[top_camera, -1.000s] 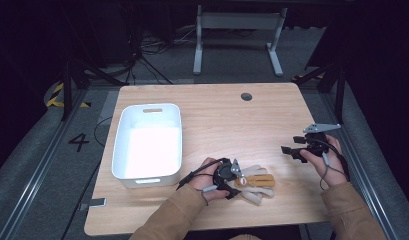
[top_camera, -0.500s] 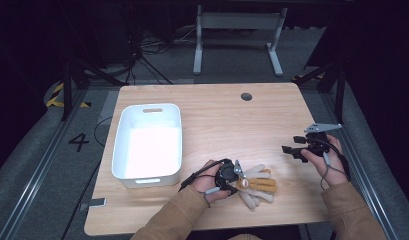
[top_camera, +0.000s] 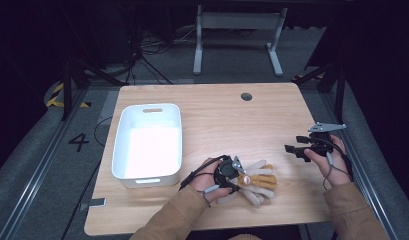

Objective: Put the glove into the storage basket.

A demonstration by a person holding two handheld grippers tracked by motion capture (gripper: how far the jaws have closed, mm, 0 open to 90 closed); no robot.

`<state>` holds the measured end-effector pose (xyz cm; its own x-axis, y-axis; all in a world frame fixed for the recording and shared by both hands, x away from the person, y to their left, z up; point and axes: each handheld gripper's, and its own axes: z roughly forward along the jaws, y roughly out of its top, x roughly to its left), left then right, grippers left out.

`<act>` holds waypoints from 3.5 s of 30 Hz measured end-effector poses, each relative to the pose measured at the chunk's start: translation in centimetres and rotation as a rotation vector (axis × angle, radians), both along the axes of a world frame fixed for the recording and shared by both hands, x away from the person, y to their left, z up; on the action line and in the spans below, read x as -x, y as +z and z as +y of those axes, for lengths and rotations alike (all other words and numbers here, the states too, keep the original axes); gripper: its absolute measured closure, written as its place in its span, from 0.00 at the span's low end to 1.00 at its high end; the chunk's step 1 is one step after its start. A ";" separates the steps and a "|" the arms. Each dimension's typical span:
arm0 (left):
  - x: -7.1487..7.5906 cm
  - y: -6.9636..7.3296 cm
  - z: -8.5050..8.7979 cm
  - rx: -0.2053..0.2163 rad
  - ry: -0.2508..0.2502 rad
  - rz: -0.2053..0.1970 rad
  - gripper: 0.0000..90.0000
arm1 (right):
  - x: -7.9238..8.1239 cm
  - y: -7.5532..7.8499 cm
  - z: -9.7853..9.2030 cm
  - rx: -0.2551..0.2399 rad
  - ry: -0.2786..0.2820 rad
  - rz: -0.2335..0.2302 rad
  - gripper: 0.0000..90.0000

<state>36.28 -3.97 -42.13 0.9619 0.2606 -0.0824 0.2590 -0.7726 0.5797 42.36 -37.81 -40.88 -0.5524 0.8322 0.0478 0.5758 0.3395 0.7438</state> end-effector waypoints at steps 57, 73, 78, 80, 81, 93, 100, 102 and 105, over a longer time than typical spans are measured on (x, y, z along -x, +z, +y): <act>-7.4 10.5 3.3 -0.126 0.409 0.183 0.77 | -1.4 0.8 -0.2 0.004 -0.006 0.082 0.47; -7.6 12.2 3.7 -0.124 0.498 0.176 0.76 | -1.9 -0.2 -0.3 -0.078 -0.028 0.143 0.59; -7.3 12.6 5.1 -0.115 0.564 0.188 0.76 | -2.7 -0.3 0.6 -0.069 -0.021 0.110 0.58; -7.1 12.7 5.9 -0.103 0.608 0.194 0.76 | -3.0 -0.3 0.9 -0.063 -0.017 0.106 0.58; -7.1 12.8 6.3 -0.108 0.619 0.200 0.76 | -3.1 -0.3 1.1 -0.064 -0.022 0.121 0.58; -7.2 13.4 9.9 -0.080 0.790 0.217 0.76 | -3.6 -0.5 1.8 -0.024 -0.044 0.162 0.56; -7.7 12.9 11.3 -0.080 0.862 0.219 0.76 | -3.6 -0.7 1.5 -0.020 -0.055 0.160 0.55; -7.9 12.7 11.8 -0.081 0.884 0.223 0.76 | -3.6 -0.7 1.4 -0.019 -0.054 0.161 0.55; -8.3 12.4 12.4 -0.079 0.911 0.225 0.76 | -3.6 -0.9 1.3 -0.016 -0.056 0.162 0.54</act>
